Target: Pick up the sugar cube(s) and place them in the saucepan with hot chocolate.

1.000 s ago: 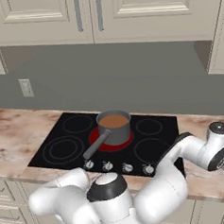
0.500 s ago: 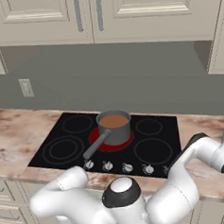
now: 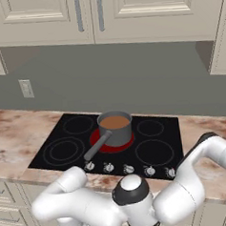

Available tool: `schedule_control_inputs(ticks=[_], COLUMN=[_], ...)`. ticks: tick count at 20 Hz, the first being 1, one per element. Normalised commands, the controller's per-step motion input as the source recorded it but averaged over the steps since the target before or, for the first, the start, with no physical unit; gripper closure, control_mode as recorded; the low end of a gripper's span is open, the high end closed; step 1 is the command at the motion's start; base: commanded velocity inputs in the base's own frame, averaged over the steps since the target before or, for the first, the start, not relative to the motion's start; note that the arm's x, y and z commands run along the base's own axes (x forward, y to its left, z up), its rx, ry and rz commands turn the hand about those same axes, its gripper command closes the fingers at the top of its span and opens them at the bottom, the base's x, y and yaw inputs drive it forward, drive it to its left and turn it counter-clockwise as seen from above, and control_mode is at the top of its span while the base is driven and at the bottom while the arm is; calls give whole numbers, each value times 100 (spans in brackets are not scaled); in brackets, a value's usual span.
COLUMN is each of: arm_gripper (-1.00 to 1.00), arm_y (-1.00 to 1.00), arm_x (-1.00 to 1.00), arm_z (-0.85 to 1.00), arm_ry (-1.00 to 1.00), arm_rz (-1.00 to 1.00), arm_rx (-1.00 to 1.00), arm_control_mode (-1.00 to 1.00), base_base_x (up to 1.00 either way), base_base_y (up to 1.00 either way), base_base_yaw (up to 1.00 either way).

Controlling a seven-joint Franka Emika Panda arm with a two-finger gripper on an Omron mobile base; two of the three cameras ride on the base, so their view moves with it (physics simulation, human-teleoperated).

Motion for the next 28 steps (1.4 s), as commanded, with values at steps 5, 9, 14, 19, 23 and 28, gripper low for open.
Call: schedule_control_inputs(ticks=[5, 9, 14, 19, 23, 28], arm_gripper=[-100, -100, -100, -100, -100, -100], arm_y=[0, 0, 0, 0, 5, 3], arm_x=[0, 0, 0, 0, 0, 3], arm_z=[-29, -17, 0, 0, 0, 0], arm_ry=[13, 7, 0, 0, 0, 0], arm_rz=[2, 5, 2, 6, 9, 11], arm_rx=[7, 6, 9, 6, 0, 0], arm_control_mode=[-100, -100, -100, -100, -100, -100], base_base_x=[0, 0, 0, 0, 0, 0], base_base_y=[0, 0, 0, 0, 0, 0], base_base_yaw=[0, 0, 0, 0, 0, 0])
